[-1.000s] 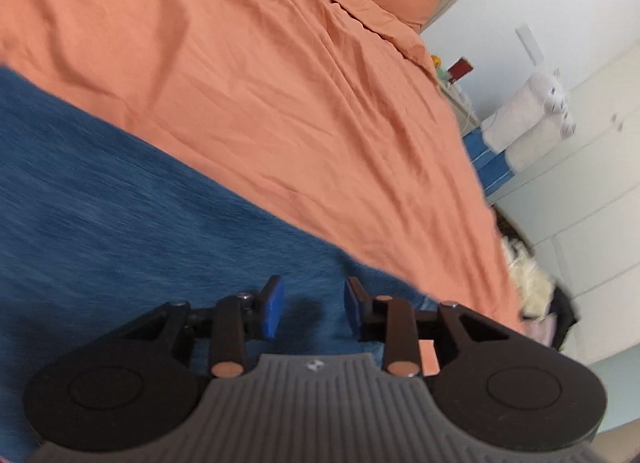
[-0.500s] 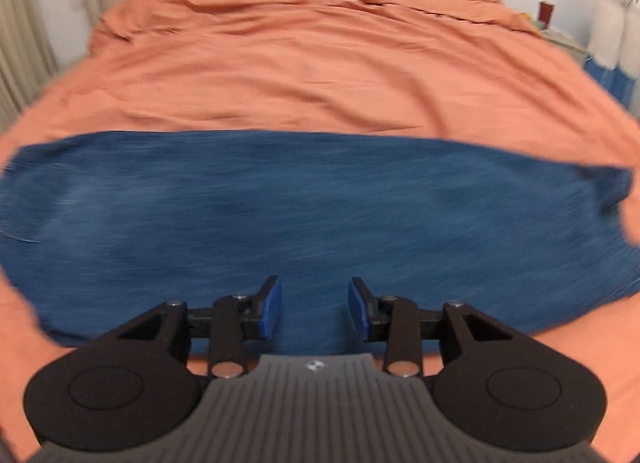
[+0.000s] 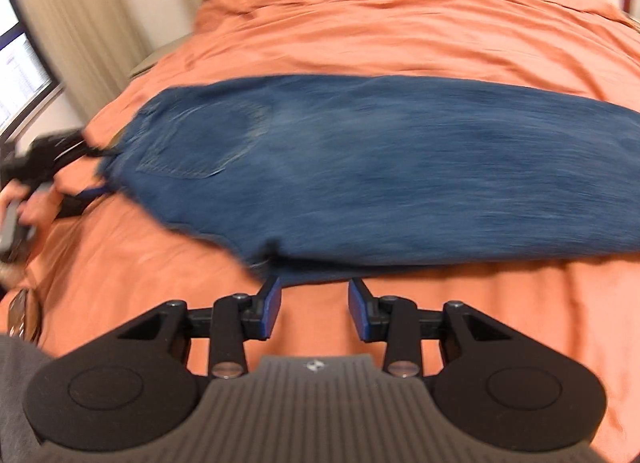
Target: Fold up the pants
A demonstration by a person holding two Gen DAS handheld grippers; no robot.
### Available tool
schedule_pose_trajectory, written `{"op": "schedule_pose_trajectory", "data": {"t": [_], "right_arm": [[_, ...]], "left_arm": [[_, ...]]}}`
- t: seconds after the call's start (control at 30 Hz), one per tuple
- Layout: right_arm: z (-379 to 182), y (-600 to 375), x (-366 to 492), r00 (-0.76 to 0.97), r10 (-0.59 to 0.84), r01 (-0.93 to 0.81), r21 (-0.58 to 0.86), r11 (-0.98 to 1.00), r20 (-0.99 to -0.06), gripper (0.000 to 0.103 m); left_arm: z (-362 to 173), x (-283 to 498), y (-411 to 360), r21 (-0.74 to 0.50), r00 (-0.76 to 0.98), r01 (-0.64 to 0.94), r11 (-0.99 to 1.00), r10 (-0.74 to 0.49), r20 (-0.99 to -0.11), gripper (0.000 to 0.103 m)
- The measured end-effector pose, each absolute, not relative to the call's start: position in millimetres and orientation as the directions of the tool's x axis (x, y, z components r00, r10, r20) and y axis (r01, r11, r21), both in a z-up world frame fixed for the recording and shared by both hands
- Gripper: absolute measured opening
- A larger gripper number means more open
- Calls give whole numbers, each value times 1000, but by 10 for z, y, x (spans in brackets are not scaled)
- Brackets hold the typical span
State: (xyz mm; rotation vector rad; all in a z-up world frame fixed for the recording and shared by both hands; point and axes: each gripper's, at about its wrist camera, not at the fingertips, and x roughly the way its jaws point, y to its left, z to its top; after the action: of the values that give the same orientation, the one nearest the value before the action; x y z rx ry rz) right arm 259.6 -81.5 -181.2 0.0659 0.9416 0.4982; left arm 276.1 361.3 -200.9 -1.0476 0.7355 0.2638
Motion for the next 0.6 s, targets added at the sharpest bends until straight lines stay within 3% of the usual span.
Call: {"op": "schedule_pose_trajectory", "data": {"t": [0.07,0.17,0.27,0.3,0.33,0.43,0.6], "right_arm": [[-1839,-628,2600,473,455,-428,254,867,-755,33],[-1897,-369,2680,483,430,-466,192,864,-762,33],[-1970,-256,2842,505,390,-432,166,886,-770,25],[-1953,-264,2883,500,410,-424,198,884,-763,11],[-1912,-275,2889,503,428,-422,218,880,-751,7],[-1836,-268,2783,490,440,-473,194,860,-752,4],[-2104,-224,2723,432,405,-450,197,871,-805,2]], "left_arm": [[-1901,2818,3551,-629,725,-526,573,-85,-684,27],[-1690,2818,3483,-574,728,-506,644,-38,-684,18],[-1387,2815,3405,-529,752,-455,716,-8,-659,17],[-1298,2821,3374,-507,757,-438,742,0,-654,17],[-1228,2831,3347,-483,759,-427,764,13,-651,17],[-1249,2923,3322,-398,740,-427,812,61,-670,17],[-1818,3132,3385,-294,615,-504,812,99,-783,17]]}}
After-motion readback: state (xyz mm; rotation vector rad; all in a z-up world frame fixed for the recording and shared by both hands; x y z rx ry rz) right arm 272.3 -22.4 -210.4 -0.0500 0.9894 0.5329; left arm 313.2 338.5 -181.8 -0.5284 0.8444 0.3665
